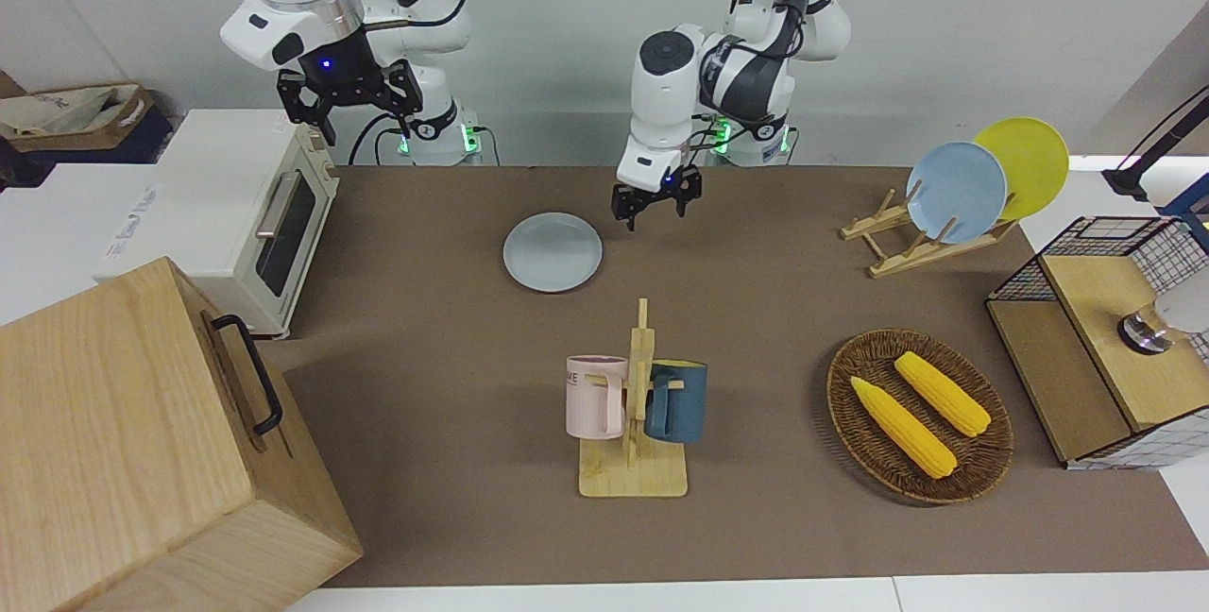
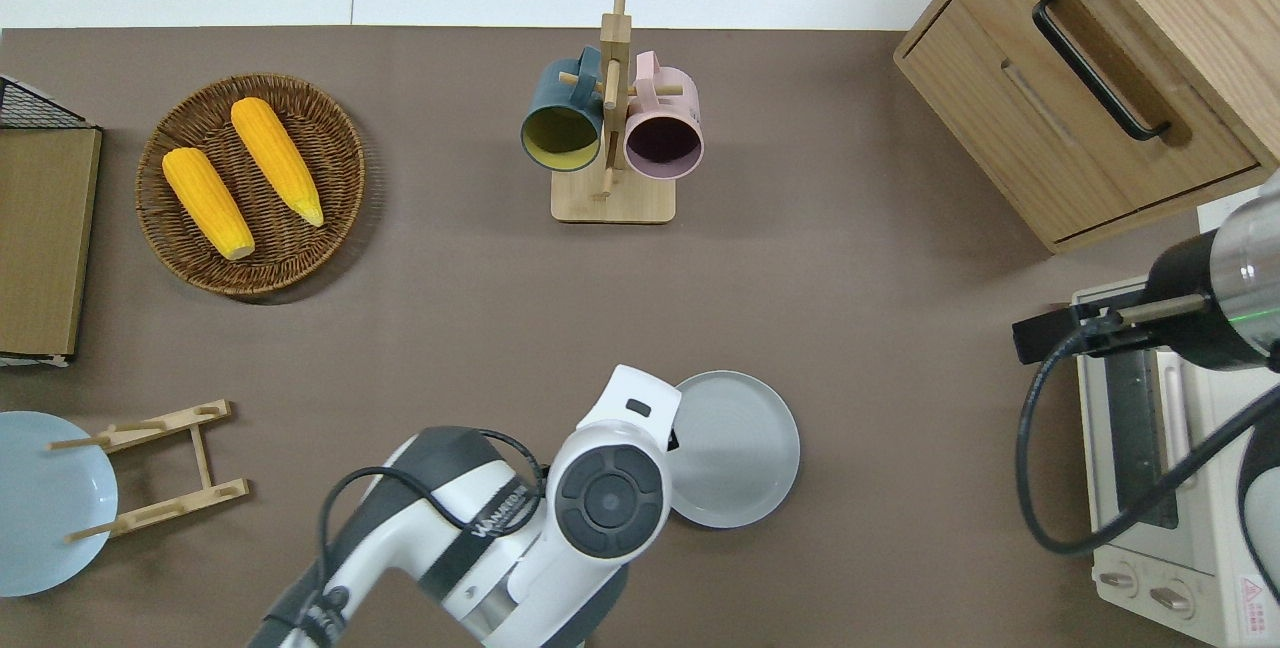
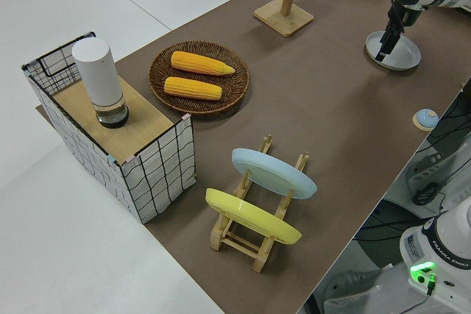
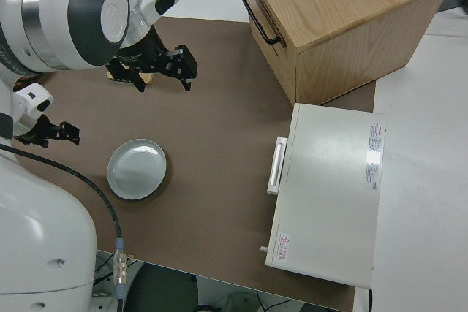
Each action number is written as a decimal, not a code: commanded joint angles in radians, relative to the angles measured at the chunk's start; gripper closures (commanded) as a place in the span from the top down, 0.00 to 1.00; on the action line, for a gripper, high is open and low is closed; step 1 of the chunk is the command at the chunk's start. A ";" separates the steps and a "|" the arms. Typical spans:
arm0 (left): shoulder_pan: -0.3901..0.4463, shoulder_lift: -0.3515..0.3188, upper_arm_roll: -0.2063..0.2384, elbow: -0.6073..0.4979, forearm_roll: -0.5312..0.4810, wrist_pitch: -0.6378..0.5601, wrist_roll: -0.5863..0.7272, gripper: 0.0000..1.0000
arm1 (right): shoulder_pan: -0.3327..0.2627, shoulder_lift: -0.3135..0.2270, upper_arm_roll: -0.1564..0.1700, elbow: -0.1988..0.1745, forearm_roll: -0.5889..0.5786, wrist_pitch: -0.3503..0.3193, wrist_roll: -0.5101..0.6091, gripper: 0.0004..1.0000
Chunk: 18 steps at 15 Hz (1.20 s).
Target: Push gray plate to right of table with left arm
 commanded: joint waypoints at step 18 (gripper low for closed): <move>0.212 -0.031 0.324 0.456 -0.026 -0.486 0.725 1.00 | -0.020 -0.003 0.017 0.009 0.006 -0.016 0.013 0.98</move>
